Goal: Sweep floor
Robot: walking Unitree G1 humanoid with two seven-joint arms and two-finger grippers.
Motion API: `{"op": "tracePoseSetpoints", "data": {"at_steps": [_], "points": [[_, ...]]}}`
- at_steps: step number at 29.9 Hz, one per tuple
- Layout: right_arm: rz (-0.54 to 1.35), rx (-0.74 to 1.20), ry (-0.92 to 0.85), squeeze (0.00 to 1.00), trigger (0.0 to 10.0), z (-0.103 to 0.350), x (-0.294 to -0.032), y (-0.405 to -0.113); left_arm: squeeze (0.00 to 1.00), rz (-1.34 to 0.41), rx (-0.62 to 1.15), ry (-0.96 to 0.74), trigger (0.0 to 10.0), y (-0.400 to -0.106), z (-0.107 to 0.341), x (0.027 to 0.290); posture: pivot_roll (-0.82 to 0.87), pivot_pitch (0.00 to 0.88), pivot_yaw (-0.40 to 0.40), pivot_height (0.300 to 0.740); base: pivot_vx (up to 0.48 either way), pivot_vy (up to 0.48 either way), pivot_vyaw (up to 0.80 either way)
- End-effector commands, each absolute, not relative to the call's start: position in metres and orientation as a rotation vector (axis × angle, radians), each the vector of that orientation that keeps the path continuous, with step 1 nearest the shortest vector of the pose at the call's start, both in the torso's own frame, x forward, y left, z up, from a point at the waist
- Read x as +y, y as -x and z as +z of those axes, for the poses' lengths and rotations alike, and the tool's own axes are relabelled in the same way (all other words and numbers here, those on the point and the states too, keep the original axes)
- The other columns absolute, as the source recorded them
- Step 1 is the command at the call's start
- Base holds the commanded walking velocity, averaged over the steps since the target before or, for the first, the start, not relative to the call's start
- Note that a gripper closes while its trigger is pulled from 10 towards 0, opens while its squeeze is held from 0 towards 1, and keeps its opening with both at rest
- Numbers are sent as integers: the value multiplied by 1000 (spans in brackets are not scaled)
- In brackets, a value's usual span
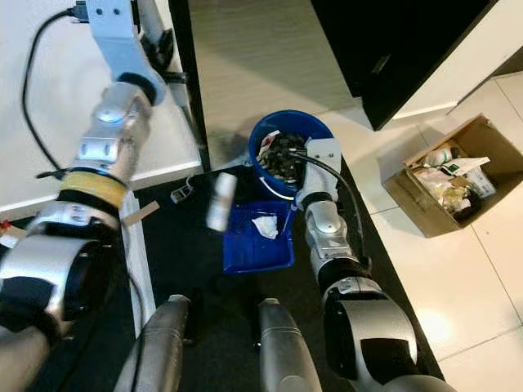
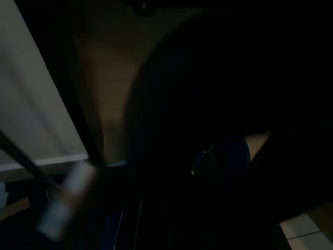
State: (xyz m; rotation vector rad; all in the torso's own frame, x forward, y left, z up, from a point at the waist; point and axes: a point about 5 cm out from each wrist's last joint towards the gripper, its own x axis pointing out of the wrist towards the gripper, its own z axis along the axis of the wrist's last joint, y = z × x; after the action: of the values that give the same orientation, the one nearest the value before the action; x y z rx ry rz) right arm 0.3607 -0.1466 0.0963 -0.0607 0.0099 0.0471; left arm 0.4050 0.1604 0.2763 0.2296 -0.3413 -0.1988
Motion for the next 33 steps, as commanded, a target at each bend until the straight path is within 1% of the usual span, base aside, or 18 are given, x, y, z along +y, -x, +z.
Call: {"op": "tracePoseSetpoints", "data": {"at_steps": [1, 2, 3, 5, 7, 8, 10, 11, 13, 14, 17, 19, 24, 25, 27, 28, 31, 33], "points": [[60, 164, 51, 0, 10000, 61, -147, -343, 0, -254, -452, -328, 10000, -399, 291, 157, 109, 235, -9, 740, 0, 0, 0], [67, 170, 66, 0, 10000, 58, -149, -341, 0, -341, -505, -415, 10000, -392, 288, 150, 112, 229, -8, 740, 0, 0, 0], [63, 174, 67, 0, 10000, 56, -150, -339, 0, -398, -525, -458, 10000, -389, 283, 143, 111, 230, -9, 740, 0, 0, 0], [63, 174, 67, 0, 10000, 56, -150, -339, 0, -398, -525, -458, 10000, -389, 283, 143, 111, 230, -9, 740, 0, 0, 0], [63, 178, 69, 0, 10000, 53, -151, -337, 0, -504, -539, -505, 10000, -381, 268, 127, 103, 239, -8, 740, 0, 0, 0], [63, 178, 69, 0, 10000, 53, -151, -337, 0, -504, -539, -505, 10000, -381, 268, 127, 103, 239, -8, 740, 0, 0, 0], [72, 180, 75, 0, 10000, 51, -149, -335, 0, -578, -548, -539, 10000, -376, 249, 112, 96, 257, -7, 740, 0, 0, 0], [72, 180, 75, 0, 10000, 51, -149, -335, 0, -578, -548, -539, 10000, -376, 249, 112, 96, 257, -7, 740, 0, 0, 0], [73, 183, 78, 0, 10000, 49, -150, -332, 0, -660, -533, -566, 10000, -371, 223, 95, 80, 287, 3, 740, 0, 0, 0], [73, 183, 78, 0, 10000, 49, -150, -332, 0, -660, -533, -566, 10000, -371, 223, 95, 80, 287, 3, 740, 0, 0, 0], [66, 185, 76, 0, 10000, 46, -152, -330, 0, -730, -525, -589, 10000, -365, 204, 82, 72, 291, 9, 740, 0, 0, 0], [59, 182, 77, 0, 10000, 43, -154, -326, 0, -802, -491, -643, 10000, -359, 185, 73, 40, 327, 25, 740, 0, 0, 0], [42, 168, 84, 0, 10000, 38, -159, -319, 0, -860, -436, -802, 10000, -353, 158, 70, 3, 357, 41, 740, 0, 0, 0], [42, 168, 84, 0, 10000, 38, -159, -319, 0, -860, -436, -802, 10000, -353, 158, 70, 3, 357, 41, 740, 0, 0, 0], [28, 165, 85, 0, 10000, 36, -161, -316, 0, -874, -382, -887, 10000, -350, 139, 71, -24, 382, 46, 740, 0, 0, 0], [28, 165, 85, 0, 10000, 36, -161, -316, 0, -874, -382, -887, 10000, -350, 139, 71, -24, 382, 46, 740, 0, 0, 0], [27, 159, 86, 0, 10000, 35, -161, -314, 0, -885, -323, -961, 10000, -344, 117, 72, -41, 398, 46, 740, 0, 0, 0], [29, 157, 88, 0, 10000, 35, -160, -313, 0, -875, -276, -958, 10000, -341, 106, 72, -46, 400, 46, 740, 0, 0, 0]]}}
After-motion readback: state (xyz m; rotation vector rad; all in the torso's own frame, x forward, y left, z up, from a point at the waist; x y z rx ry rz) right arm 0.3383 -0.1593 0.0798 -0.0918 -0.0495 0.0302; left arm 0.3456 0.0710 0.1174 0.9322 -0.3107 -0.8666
